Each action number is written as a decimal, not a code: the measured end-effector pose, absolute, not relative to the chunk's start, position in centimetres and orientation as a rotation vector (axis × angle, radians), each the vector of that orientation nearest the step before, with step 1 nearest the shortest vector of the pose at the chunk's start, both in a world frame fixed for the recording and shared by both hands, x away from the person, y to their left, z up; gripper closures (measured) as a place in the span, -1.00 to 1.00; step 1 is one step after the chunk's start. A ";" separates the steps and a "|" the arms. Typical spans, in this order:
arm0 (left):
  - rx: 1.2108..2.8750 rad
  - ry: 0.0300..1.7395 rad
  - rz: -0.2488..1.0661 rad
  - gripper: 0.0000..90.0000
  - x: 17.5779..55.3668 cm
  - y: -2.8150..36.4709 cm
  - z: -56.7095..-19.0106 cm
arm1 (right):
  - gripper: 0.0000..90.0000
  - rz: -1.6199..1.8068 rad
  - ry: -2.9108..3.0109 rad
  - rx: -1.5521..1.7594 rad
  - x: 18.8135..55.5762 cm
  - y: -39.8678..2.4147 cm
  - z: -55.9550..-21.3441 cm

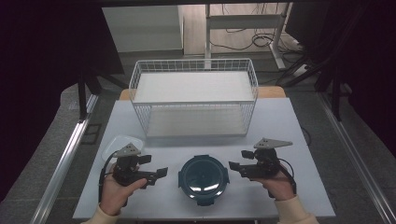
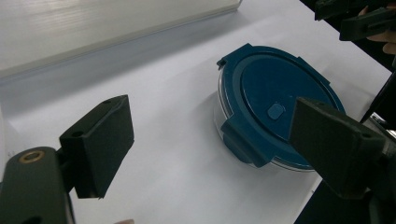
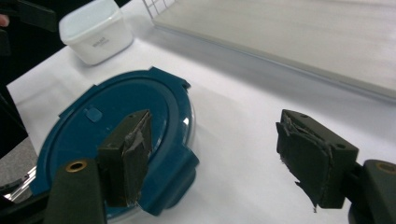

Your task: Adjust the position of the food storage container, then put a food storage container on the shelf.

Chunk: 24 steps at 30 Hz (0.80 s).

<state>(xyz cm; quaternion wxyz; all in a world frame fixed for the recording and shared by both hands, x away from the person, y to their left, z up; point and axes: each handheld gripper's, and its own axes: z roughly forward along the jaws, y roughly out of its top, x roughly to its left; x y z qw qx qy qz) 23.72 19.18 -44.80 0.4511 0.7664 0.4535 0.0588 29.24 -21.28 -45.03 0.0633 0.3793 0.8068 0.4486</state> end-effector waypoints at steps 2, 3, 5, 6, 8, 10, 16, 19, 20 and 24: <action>1.893 1.122 0.148 -0.70 23.7 19.2 -44.8 | -0.42 1.348 2.442 1.147 29.2 -21.5 -45.2; 1.892 1.122 0.149 -0.70 23.7 19.2 -44.7 | -0.42 1.344 2.441 1.151 29.1 -21.5 -45.3; 1.885 1.126 0.140 -0.71 23.6 19.1 -44.7 | -0.45 1.349 2.445 1.158 28.9 -21.6 -45.3; 1.875 1.130 0.124 -0.72 23.5 19.1 -44.6 | -0.46 1.352 2.446 1.158 28.9 -21.5 -45.3; 1.860 1.131 0.088 -0.74 23.4 18.9 -44.6 | -0.50 1.368 2.449 1.163 28.6 -21.4 -45.3; 1.847 1.132 0.064 -0.77 23.4 18.8 -44.6 | -0.53 1.362 2.460 1.168 28.4 -21.3 -45.4; 1.823 1.141 0.015 -0.82 23.1 18.0 -44.6 | -0.57 1.369 2.475 1.216 28.0 -21.1 -45.8; 1.814 1.145 -0.001 -0.83 23.0 17.7 -44.7 | -0.59 1.368 2.485 1.226 27.8 -20.9 -46.0; 1.813 1.149 -0.010 -0.83 23.0 17.6 -44.8 | -0.60 1.369 2.488 1.234 27.8 -20.9 -46.0; 1.810 1.143 -0.033 -0.84 23.0 17.1 -44.9 | -0.63 1.363 2.497 1.259 27.8 -20.7 -46.4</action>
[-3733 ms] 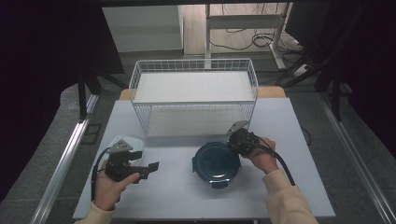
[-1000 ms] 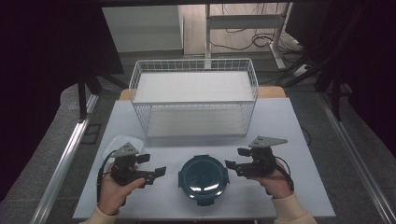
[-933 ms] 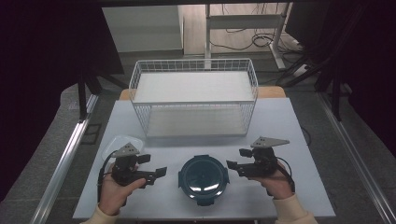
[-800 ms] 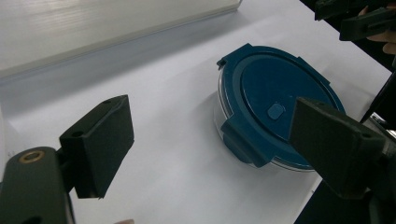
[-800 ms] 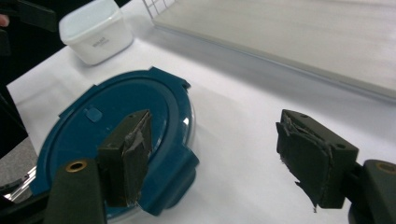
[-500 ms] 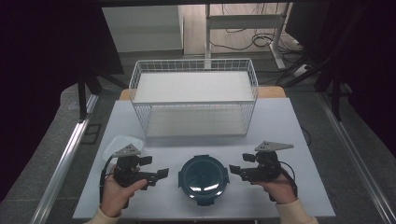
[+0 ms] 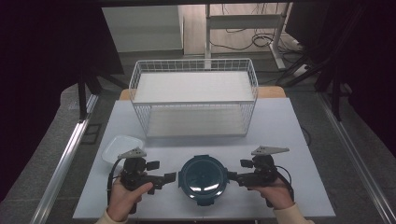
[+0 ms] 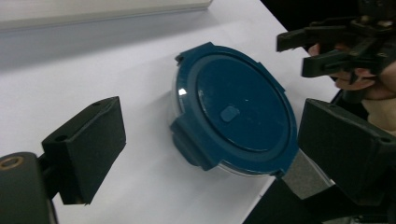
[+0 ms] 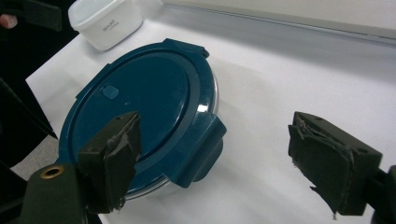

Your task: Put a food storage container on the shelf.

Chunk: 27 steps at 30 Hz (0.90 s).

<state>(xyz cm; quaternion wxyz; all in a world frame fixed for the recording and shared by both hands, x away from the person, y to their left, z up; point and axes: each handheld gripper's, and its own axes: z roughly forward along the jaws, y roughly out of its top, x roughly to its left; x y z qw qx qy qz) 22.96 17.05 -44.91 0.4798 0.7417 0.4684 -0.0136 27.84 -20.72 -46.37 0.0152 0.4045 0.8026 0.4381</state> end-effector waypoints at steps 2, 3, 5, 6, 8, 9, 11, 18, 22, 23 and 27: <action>1.806 1.138 -0.041 -0.84 22.9 16.8 -44.9 | -0.65 1.372 2.502 1.272 27.9 -20.7 -46.4; 1.806 1.136 -0.049 -0.84 23.0 16.6 -45.0 | -0.66 1.372 2.503 1.274 27.9 -20.6 -46.5; 1.802 1.138 -0.064 -0.85 23.2 16.2 -45.2 | -0.68 1.383 2.503 1.292 28.0 -20.6 -46.5; 1.805 1.135 -0.074 -0.85 23.2 16.0 -45.4 | -0.69 1.386 2.501 1.300 28.1 -20.6 -46.6; 1.808 1.135 -0.097 -0.85 23.4 15.7 -45.8 | -0.70 1.386 2.501 1.308 28.2 -20.7 -46.7; 1.807 1.138 -0.107 -0.85 23.5 15.6 -46.0 | -0.70 1.388 2.500 1.315 28.3 -20.7 -46.8; 1.799 1.146 -0.125 -0.85 23.7 15.4 -46.4 | -0.72 1.387 2.502 1.328 28.3 -20.8 -46.9; 1.785 1.150 -0.172 -0.83 23.9 14.6 -47.5 | -0.75 1.401 2.516 1.371 28.5 -20.4 -47.4; 1.791 1.155 -0.192 -0.82 23.9 14.2 -47.9 | -0.75 1.408 2.537 1.390 28.5 -19.9 -47.8; 1.784 1.161 -0.196 -0.81 23.9 14.2 -48.1 | -0.75 1.417 2.544 1.397 28.5 -19.8 -47.9; 1.774 1.179 -0.223 -0.79 24.1 14.0 -48.7 | -0.76 1.407 2.577 1.419 28.5 -19.0 -48.5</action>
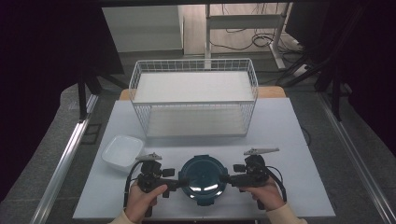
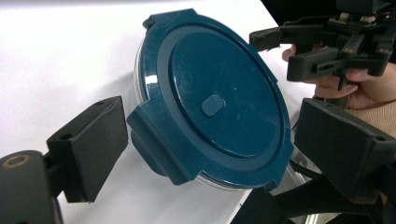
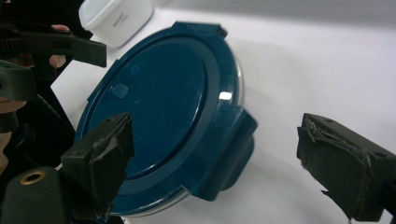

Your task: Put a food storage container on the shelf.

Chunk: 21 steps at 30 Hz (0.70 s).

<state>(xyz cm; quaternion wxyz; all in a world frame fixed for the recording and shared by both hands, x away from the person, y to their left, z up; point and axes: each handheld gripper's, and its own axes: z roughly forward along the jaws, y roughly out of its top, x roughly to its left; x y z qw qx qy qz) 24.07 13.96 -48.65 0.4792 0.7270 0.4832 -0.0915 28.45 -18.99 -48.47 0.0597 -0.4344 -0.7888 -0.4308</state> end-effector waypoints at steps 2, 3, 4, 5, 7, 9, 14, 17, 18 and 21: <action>1.770 1.188 -0.243 -0.79 24.2 13.8 -49.0 | -0.76 -1.288 -2.383 -1.311 28.4 -18.7 -48.7; 1.765 1.195 -0.261 -0.79 24.3 13.7 -49.2 | -0.76 -1.288 -2.373 -1.312 28.4 -18.6 -48.8; 1.764 1.195 -0.267 -0.79 24.4 13.7 -49.3 | -0.76 -1.289 -2.362 -1.314 28.5 -18.6 -48.8; 1.766 1.199 -0.271 -0.79 24.4 13.6 -49.5 | -0.76 -1.289 -2.356 -1.314 28.5 -18.6 -48.9; 1.760 1.205 -0.292 -0.79 24.6 13.5 -49.8 | -0.77 -1.285 -2.346 -1.319 28.5 -18.5 -49.1; 1.754 1.216 -0.306 -0.80 24.7 13.5 -50.1 | -0.77 -1.275 -2.335 -1.327 28.6 -18.4 -49.2; 1.735 1.238 -0.331 -0.79 24.9 13.6 -50.4 | -0.77 -1.264 -2.318 -1.330 28.7 -18.1 -49.6; 1.718 1.256 -0.359 -0.80 25.2 13.7 -50.9 | -0.77 -1.263 -2.307 -1.333 28.7 -17.9 -49.7; 1.720 1.258 -0.364 -0.80 25.2 13.8 -51.0 | -0.77 -1.262 -2.304 -1.334 28.7 -17.9 -49.7; 1.713 1.274 -0.385 -0.80 25.4 13.7 -51.5 | -0.76 -1.261 -2.288 -1.341 28.8 -17.8 -49.9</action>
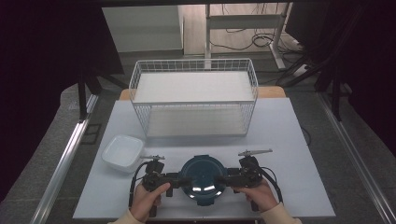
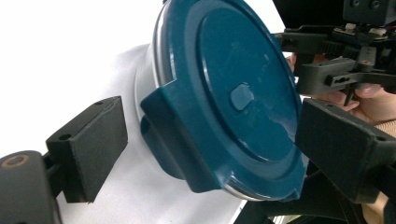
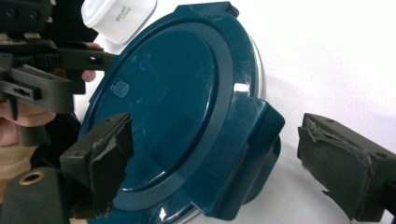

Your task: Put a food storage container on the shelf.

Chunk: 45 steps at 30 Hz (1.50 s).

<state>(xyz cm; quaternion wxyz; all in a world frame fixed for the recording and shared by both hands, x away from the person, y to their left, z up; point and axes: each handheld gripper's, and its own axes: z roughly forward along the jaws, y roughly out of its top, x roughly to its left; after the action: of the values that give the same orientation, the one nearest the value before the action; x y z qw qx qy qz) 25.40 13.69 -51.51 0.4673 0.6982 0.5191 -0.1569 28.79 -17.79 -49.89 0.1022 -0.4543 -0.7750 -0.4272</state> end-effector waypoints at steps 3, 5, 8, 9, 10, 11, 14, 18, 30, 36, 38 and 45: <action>1.700 1.271 -0.429 -0.73 25.5 13.6 -51.9 | -0.73 -1.255 -2.278 -1.344 28.8 -17.6 -50.1; 1.702 1.271 -0.448 -0.65 25.5 13.5 -52.1 | -0.70 -1.243 -2.266 -1.349 28.8 -17.5 -50.2; 1.702 1.280 -0.451 -0.52 25.4 13.3 -52.2 | -0.62 -1.240 -2.242 -1.356 28.8 -17.3 -50.4; 1.704 1.283 -0.447 -0.46 25.4 13.4 -52.2 | -0.57 -1.245 -2.238 -1.361 28.7 -17.3 -50.5; 1.702 1.289 -0.447 -0.42 25.4 13.4 -52.3 | -0.54 -1.248 -2.230 -1.357 28.7 -17.3 -50.5; 1.697 1.292 -0.453 -0.38 25.5 13.5 -52.3 | -0.53 -1.243 -2.223 -1.360 28.7 -17.2 -50.5; 1.674 1.302 -0.471 -0.34 25.5 13.7 -52.4 | -0.43 -1.237 -2.166 -1.400 28.9 -17.5 -50.6; 1.639 1.319 -0.499 -0.27 25.6 13.9 -52.5 | -0.27 -1.231 -2.067 -1.441 29.2 -18.1 -50.7; 1.631 1.312 -0.477 -0.13 24.9 14.3 -51.7 | -0.09 -1.278 -2.036 -1.431 28.8 -18.6 -49.8; 1.660 1.288 -0.421 -0.08 24.7 14.6 -50.9 | -0.04 -1.319 -2.058 -1.402 28.6 -18.5 -49.1; 1.667 1.283 -0.406 -0.08 24.6 14.5 -50.7 | -0.05 -1.335 -2.071 -1.391 28.5 -18.4 -49.0; 1.674 1.266 -0.380 -0.07 24.4 14.6 -50.1 | -0.05 -1.374 -2.122 -1.349 28.3 -18.3 -48.3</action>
<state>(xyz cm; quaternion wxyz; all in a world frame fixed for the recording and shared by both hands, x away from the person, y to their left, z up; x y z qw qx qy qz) 24.39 14.61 -50.06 0.4834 0.6870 0.5196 -0.1561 28.31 -18.27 -48.33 0.1376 -0.4664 -0.7335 -0.4750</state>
